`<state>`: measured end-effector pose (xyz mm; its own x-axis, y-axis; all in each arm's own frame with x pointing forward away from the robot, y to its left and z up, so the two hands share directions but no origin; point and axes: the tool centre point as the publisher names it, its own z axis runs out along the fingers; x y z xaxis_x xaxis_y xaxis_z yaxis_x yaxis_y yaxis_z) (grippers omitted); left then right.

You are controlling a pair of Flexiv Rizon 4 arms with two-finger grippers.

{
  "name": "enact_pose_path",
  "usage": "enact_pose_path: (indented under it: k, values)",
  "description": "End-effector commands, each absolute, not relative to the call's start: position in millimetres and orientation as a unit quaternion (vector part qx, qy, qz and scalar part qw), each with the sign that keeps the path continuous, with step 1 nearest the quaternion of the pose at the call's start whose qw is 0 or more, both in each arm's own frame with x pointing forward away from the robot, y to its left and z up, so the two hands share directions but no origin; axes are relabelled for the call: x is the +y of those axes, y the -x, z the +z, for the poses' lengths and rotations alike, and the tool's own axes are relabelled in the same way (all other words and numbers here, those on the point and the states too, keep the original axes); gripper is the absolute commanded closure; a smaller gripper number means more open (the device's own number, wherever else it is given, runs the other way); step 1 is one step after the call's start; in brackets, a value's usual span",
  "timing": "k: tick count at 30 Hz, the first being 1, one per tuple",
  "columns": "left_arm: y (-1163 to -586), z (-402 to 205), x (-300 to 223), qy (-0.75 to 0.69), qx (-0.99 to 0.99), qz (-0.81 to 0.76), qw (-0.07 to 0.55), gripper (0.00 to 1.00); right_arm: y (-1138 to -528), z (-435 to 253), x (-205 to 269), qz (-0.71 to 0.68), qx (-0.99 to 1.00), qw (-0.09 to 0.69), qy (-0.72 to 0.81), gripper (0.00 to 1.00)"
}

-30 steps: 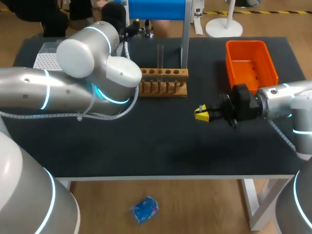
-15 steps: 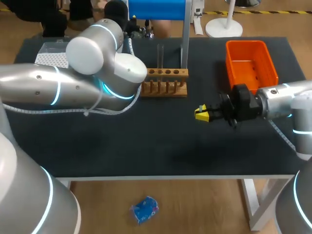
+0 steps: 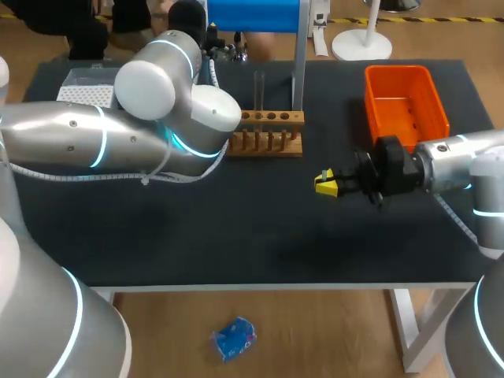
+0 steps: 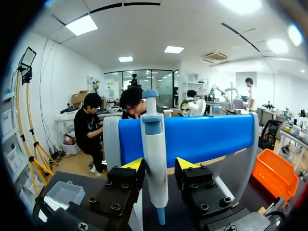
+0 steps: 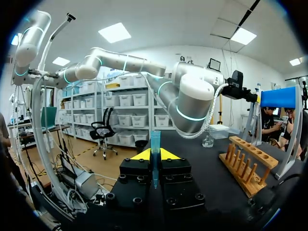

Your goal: Invert the test tube, pick up the pipette, mount the tip to pipette, aspirate from beaker and dispense into the tube, eject the tip, return the pipette, and cap with the stopper.

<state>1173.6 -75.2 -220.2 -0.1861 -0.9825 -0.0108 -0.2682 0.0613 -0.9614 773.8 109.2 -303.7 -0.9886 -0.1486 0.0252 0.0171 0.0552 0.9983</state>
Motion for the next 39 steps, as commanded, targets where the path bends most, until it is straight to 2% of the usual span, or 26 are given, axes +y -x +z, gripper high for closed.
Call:
enact_pose_path:
  k: [1,17,39]
  values:
    - [-1179,-224,-80,0.511,0.611,-0.46,0.393,0.6,-773,-303,109,-0.685,-0.725,0.06,-0.045,1.0]
    - [-1185,-225,-78,0.524,0.602,-0.453,0.398,0.67,-773,-303,109,-0.685,-0.725,0.06,-0.045,1.0]
    - [-1193,-227,-76,0.536,0.595,-0.449,0.396,0.67,-773,-303,109,-0.685,-0.725,0.06,-0.045,1.0]
